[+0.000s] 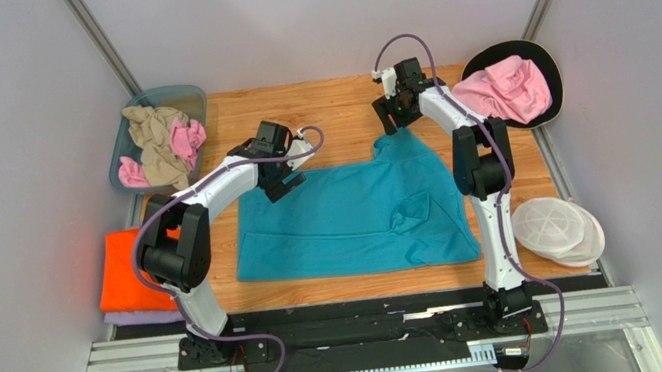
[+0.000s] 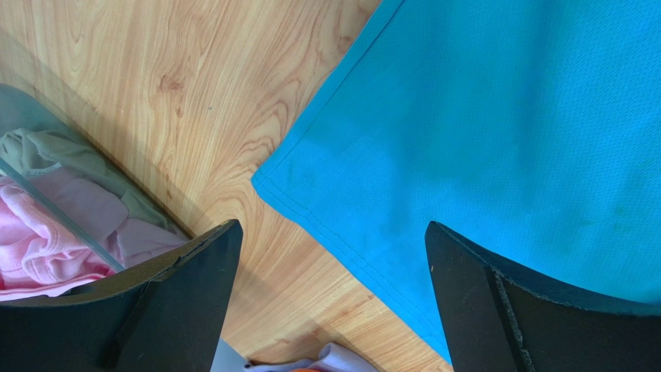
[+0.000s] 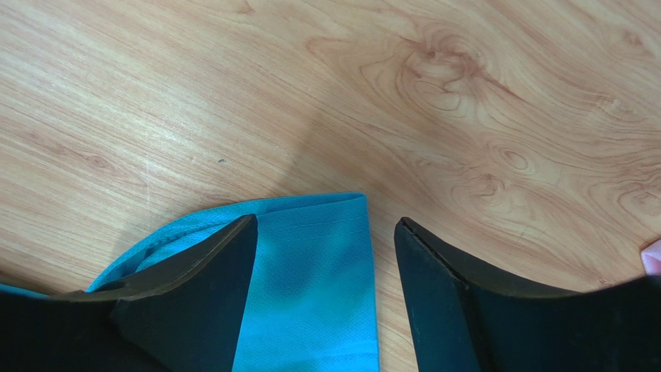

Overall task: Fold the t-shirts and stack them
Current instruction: Fold the tshirt

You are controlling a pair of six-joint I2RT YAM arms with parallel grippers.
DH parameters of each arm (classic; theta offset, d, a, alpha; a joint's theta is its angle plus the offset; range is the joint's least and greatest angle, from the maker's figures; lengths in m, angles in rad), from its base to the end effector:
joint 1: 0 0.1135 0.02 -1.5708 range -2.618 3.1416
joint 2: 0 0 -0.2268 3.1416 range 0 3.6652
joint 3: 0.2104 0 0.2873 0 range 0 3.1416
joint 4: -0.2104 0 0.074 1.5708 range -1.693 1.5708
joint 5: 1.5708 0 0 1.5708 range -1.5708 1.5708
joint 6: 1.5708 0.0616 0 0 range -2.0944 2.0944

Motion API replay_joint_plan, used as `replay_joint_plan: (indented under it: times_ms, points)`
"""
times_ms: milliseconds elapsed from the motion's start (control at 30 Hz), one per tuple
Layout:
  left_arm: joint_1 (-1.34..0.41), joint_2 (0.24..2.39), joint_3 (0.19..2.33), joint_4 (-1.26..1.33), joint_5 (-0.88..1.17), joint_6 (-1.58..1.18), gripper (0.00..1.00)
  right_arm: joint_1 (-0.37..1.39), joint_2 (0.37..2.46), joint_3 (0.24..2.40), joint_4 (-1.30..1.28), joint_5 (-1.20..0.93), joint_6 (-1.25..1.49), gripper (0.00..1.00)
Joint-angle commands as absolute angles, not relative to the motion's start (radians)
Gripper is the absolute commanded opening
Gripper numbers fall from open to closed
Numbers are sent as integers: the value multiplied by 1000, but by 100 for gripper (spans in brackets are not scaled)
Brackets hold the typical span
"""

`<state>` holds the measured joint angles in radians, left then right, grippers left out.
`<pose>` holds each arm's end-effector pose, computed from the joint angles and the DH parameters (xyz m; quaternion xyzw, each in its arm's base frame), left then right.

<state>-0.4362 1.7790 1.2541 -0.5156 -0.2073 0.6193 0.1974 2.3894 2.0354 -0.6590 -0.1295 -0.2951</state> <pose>0.3752 -0.1609 0.1307 0.4600 0.8429 0.1233 0.2504 0.5294 0.1140 0.1127 -0.2511 0.9261 0.0487 0.2774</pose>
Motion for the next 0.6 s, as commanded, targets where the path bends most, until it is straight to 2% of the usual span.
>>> replay_joint_plan:
  times_ms: [0, 67, 567]
  points:
    - [-434, 1787, 1289, -494, -198, 643, 97, 184, 2405, 2088, -647, -167, -284, 67]
    - [-434, 1787, 1289, -495, -201, 643, 96, 181, 2408, 2086, -650, -175, -287, 63]
    - [-433, 1790, 1259, -495, -209, 652, 96, 170, 2418, 2056, -649, -206, -298, 56]
